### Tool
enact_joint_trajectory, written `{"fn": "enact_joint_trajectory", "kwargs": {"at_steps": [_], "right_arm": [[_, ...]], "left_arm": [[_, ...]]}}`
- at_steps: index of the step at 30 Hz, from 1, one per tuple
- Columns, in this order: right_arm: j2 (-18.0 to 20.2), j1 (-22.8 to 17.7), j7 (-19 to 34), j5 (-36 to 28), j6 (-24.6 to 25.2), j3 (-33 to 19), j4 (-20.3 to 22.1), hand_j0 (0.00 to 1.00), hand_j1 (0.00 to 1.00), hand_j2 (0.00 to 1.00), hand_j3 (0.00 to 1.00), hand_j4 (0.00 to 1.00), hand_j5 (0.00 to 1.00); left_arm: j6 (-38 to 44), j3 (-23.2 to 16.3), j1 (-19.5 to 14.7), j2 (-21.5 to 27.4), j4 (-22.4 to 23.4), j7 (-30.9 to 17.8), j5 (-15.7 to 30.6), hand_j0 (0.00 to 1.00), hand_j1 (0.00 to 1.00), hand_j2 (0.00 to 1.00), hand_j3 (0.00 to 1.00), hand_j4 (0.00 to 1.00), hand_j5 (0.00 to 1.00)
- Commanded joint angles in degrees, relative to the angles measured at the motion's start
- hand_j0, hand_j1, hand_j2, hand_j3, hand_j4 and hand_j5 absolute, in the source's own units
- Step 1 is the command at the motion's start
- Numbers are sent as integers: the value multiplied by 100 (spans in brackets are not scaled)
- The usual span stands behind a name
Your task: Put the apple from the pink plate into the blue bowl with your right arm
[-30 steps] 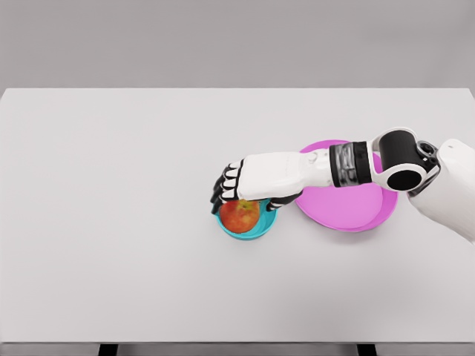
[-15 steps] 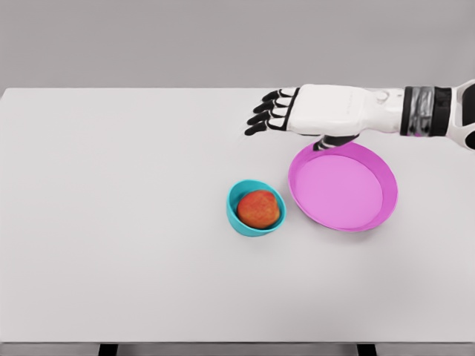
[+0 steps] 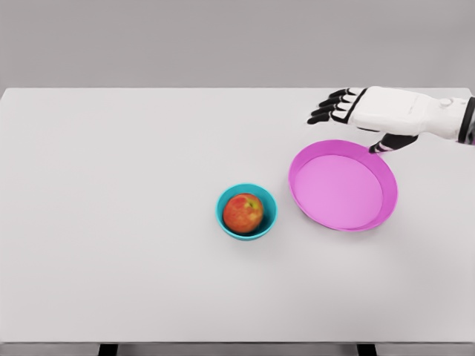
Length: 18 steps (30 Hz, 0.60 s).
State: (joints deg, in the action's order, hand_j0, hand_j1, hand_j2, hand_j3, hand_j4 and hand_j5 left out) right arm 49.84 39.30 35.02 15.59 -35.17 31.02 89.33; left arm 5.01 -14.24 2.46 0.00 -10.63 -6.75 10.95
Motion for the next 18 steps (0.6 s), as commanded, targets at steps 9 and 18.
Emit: {"fn": "enact_joint_trajectory", "kwargs": {"at_steps": [9,18], "right_arm": [[-343,-1504,-2,5,17,-2038,-373,100,100,100,100,100,100],[-335,-1645,-2,40,17,-2065,-461,100,100,100,100,100,100]], "left_arm": [[0,0,0,0,-1,-1,3,100,100,100,100,100,100],[-9,-9,0,0,-1,-1,3,100,100,100,100,100,100]]}}
